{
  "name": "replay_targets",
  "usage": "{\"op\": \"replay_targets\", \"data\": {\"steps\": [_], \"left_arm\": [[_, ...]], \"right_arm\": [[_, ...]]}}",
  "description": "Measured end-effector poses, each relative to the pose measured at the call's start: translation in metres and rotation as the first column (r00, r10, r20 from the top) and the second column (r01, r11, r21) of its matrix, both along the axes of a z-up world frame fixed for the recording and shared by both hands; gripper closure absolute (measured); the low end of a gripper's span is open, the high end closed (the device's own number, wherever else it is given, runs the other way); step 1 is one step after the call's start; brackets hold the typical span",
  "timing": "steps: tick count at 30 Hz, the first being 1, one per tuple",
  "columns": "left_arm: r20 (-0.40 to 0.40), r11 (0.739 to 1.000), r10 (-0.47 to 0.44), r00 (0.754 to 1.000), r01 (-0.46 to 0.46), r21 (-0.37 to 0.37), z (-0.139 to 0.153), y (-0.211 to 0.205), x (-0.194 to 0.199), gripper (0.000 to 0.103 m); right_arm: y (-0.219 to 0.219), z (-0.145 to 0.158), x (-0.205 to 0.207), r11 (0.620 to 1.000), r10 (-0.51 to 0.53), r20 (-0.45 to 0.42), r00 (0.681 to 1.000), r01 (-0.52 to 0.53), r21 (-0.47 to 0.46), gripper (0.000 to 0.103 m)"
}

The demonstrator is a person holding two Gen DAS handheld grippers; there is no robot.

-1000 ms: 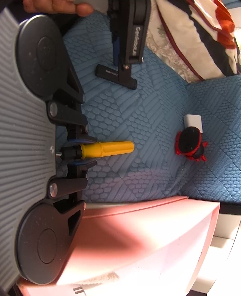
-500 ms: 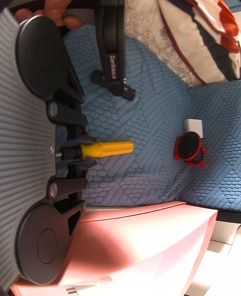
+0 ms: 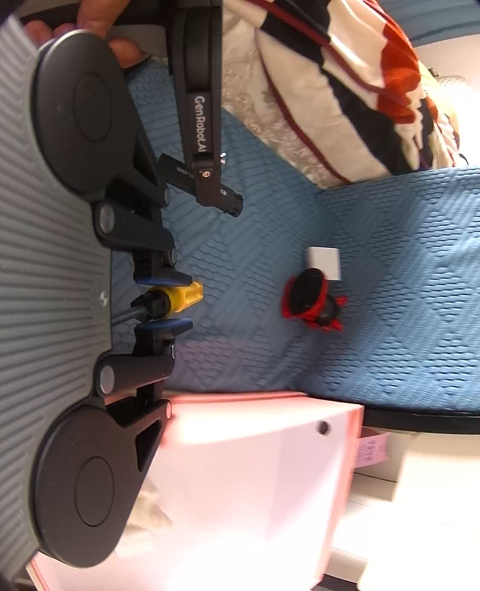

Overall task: Organize rigid objects
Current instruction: 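Carry the USB stick and screwdriver over the pink box and open both tools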

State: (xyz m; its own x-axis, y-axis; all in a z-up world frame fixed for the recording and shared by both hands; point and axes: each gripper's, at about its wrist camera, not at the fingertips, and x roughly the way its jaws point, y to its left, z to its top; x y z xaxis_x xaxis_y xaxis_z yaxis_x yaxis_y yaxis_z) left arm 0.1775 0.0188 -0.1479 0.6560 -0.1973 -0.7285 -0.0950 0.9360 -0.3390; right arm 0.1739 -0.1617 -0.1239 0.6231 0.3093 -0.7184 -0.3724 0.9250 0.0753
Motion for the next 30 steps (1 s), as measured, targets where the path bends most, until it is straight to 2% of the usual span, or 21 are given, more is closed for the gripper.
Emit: {"op": "replay_targets", "data": {"steps": [9,19,24,30], "left_arm": [[0.065,0.998,-0.033,0.997,0.037,-0.048,0.047,-0.025,0.012,0.077],[0.141,0.990,-0.122,0.982,0.131,-0.056,0.102,-0.077,0.037,0.077],[0.139,0.980,-0.172,0.975,0.183,-0.075,0.107,-0.111,0.049,0.077],[0.103,0.966,-0.238,0.966,0.247,-0.079,0.097,-0.155,0.056,0.077]], "right_arm": [[-0.028,0.047,0.002,1.000,-0.019,0.081,0.997,0.018,0.007,0.081],[-0.071,0.100,0.014,0.998,-0.059,0.197,0.979,0.063,-0.014,0.081],[-0.096,0.109,0.021,0.993,-0.105,0.224,0.969,0.113,-0.020,0.081],[-0.140,0.094,0.022,0.980,-0.193,0.196,0.962,0.199,-0.010,0.081]]}}
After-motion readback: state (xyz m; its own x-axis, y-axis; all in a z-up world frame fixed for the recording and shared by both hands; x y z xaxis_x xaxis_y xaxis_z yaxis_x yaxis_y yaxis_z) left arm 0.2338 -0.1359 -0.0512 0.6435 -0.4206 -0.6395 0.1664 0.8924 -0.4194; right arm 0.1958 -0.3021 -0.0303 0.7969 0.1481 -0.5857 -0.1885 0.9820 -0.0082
